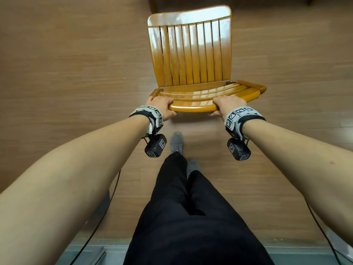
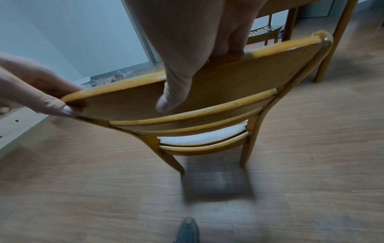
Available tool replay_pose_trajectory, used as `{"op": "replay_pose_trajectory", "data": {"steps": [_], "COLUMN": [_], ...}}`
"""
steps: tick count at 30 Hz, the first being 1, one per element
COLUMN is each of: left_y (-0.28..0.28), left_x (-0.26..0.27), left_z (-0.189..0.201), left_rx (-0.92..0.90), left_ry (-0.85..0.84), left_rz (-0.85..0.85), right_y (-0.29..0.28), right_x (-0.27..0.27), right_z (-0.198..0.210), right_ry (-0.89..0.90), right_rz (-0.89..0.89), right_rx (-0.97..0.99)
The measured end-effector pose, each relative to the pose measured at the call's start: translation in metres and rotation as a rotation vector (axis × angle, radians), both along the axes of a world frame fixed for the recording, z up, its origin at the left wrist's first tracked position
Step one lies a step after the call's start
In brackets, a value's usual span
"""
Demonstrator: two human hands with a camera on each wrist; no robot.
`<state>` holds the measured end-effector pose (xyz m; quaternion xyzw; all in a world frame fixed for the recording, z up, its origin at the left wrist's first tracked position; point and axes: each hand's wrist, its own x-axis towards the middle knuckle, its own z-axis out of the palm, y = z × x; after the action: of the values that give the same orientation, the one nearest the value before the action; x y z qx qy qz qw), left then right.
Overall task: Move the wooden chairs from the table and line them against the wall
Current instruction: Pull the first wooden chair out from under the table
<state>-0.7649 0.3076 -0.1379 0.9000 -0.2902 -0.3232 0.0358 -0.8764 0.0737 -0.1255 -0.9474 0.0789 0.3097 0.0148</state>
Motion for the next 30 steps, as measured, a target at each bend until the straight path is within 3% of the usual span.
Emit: {"op": "replay_pose_trajectory", "data": {"steps": [13,19,26,30], "left_y": [-0.005,-0.013,-0.014,-0.012], "left_x": [0.011,0.032,0.039,0.038], "left_z": [0.016,0.025,0.035,0.056], "left_rx": [0.021,0.014,0.022,0.013], "left_ry": [-0.013,-0.036,-0.016,0.137], "left_rz": [0.000,-0.018,-0.011,0.089], "right_y": [0.000,-0.006,-0.005,-0.001], "right_x": [0.009,0.028,0.034,0.043], "right_z": [0.020,0.020,0.025,0.049], "right_ry": [0.007,-0.109,-0.128,0.010], "right_rz": [-0.035,-0.035,-0.039,-0.107], "right_rx": [0.034,0.029,0.000,0.129]}}
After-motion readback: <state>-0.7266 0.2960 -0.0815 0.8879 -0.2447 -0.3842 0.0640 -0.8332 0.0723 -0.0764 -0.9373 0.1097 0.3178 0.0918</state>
